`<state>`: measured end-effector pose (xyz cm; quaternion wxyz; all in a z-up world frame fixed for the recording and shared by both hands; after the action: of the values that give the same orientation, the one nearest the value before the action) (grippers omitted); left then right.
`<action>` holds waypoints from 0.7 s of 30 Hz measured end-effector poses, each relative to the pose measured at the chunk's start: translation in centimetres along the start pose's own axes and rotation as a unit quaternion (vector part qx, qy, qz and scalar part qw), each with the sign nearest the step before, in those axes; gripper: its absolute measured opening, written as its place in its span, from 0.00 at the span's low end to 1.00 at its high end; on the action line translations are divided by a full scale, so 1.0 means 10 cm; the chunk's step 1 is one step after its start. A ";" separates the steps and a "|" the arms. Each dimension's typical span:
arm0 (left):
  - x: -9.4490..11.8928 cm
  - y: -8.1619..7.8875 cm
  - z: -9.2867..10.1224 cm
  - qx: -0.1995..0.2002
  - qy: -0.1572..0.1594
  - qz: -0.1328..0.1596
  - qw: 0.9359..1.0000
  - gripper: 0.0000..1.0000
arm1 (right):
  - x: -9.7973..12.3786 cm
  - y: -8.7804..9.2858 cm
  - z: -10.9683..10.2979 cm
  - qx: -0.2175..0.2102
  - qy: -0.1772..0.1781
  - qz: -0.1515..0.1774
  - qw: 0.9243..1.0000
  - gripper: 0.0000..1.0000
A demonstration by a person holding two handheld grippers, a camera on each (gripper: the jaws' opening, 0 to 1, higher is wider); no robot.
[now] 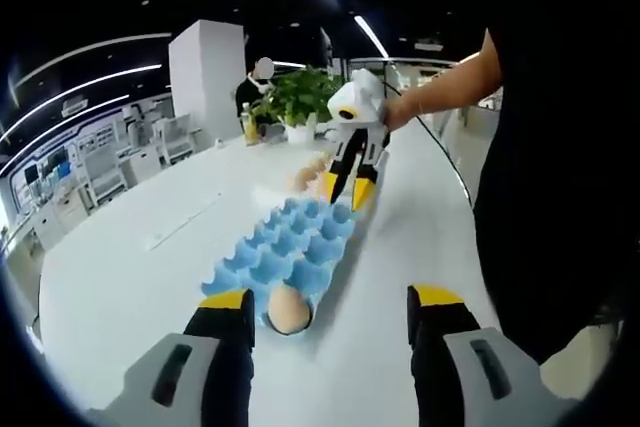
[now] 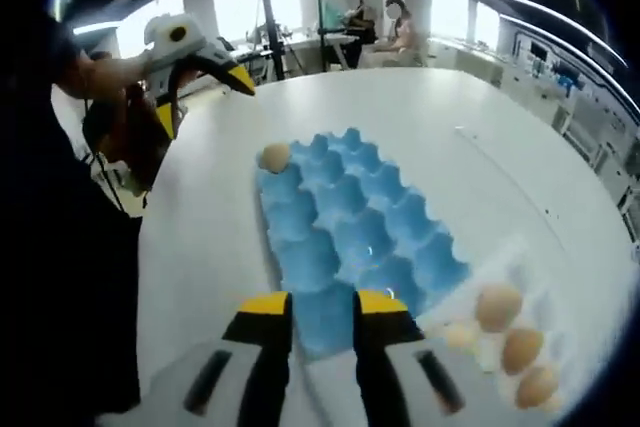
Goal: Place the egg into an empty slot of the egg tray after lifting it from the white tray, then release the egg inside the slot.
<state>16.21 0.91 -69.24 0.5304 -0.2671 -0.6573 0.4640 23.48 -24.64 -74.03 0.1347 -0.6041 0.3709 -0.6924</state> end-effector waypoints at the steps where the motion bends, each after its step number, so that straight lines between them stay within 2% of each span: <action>1: 0.00 0.00 0.00 0.000 0.000 0.000 1.000 0.62 | 0.02 0.03 0.02 -0.002 0.004 -0.002 1.000 0.24; 12: 0.01 0.02 0.00 0.002 0.000 -0.004 1.000 0.62 | 0.32 0.38 0.23 -0.014 0.053 -0.035 0.998 0.24; 21: 0.00 0.01 -0.01 -0.001 0.001 -0.002 1.000 0.61 | 0.51 0.56 0.38 -0.026 0.080 -0.052 0.995 0.24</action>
<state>16.31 0.94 -69.33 0.5318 -0.2666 -0.6575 0.4625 24.43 -33.05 -74.07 0.0527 -0.5688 0.3662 -0.7346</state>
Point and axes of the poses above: the point that each gripper's makers call its tool centre point, and the gripper's own axes: x roughly backward along the fingers, z roughly to its right, y roughly out of its underside, the point moved 5 cm from there along x, roughly backward along the fingers, and after that the axes turned 5 degrees about y, right-handed, at the moved point
